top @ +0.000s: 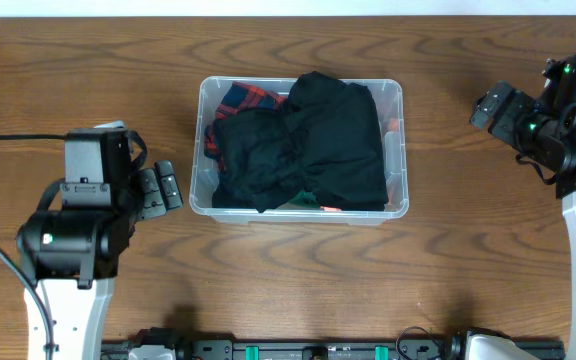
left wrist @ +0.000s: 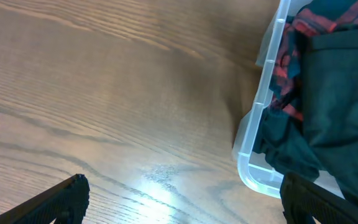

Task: Pack container

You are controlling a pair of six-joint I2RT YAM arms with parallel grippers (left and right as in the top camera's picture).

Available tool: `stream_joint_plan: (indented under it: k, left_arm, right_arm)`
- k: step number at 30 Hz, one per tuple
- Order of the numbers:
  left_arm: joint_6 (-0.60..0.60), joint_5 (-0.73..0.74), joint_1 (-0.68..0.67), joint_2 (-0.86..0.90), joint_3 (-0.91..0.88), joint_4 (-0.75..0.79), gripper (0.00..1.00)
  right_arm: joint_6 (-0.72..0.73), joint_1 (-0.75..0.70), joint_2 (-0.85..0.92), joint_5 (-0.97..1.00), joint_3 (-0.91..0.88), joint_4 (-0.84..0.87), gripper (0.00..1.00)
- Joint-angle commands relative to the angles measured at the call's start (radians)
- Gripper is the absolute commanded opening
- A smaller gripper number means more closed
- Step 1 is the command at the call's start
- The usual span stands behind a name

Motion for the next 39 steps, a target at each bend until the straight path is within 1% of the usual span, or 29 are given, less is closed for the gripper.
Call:
stream_joint_plan:
  k: [1,9,12,14,18,19,23,26,30,35,39]
  left_arm:
    - [-0.012,-0.019,0.0,0.02,0.005,0.0,0.98]
    - [-0.012,-0.019,0.0,0.043,0.005,-0.002,0.98]
    - [-0.012,-0.019,0.0,0.042,0.005,-0.002,0.98]
    - [-0.012,-0.019,0.0,0.042,0.005,-0.002,0.98]
    - [-0.012,-0.019,0.0,0.042,0.005,-0.002,0.98]
    - [-0.012,-0.019,0.0,0.042,0.005,-0.002,0.98]
    - [-0.012,-0.019,0.0,0.043,0.005,-0.002,0.98]
    - [-0.012,-0.019,0.0,0.043,0.005,-0.002,0.98]
    - [-0.012,-0.019,0.0,0.042,0.005,-0.002,0.98]
    - [-0.012,-0.019,0.0,0.043,0.005,-0.002,0.98]
    - [-0.012,-0.019,0.0,0.042,0.005,-0.002,0.98]
  right_arm:
    - [0.004,-0.005,0.002,-0.001,0.003,-0.001,0.99]
    - [0.004,-0.005,0.002,-0.001,0.003,-0.001,0.99]
    - [-0.029,-0.005,0.002,0.039,0.003,-0.005,0.99]
    - [-0.077,-0.004,-0.001,0.092,0.002,-0.039,0.99]
    - [-0.086,0.013,-0.049,0.097,0.0,-0.172,0.99]
    - [-0.099,0.016,-0.068,0.122,0.0,-0.181,0.99]
    - [-0.114,0.019,-0.173,0.209,-0.008,-0.119,0.99]
    - [-0.207,0.019,-0.267,0.198,-0.041,-0.027,0.99]
    - [-0.327,0.02,-0.412,0.193,-0.148,0.113,0.99]
    - [-0.508,0.025,-0.603,0.083,-0.382,0.228,0.99]
    - [-0.515,0.054,-0.739,0.058,-0.586,0.257,0.99]
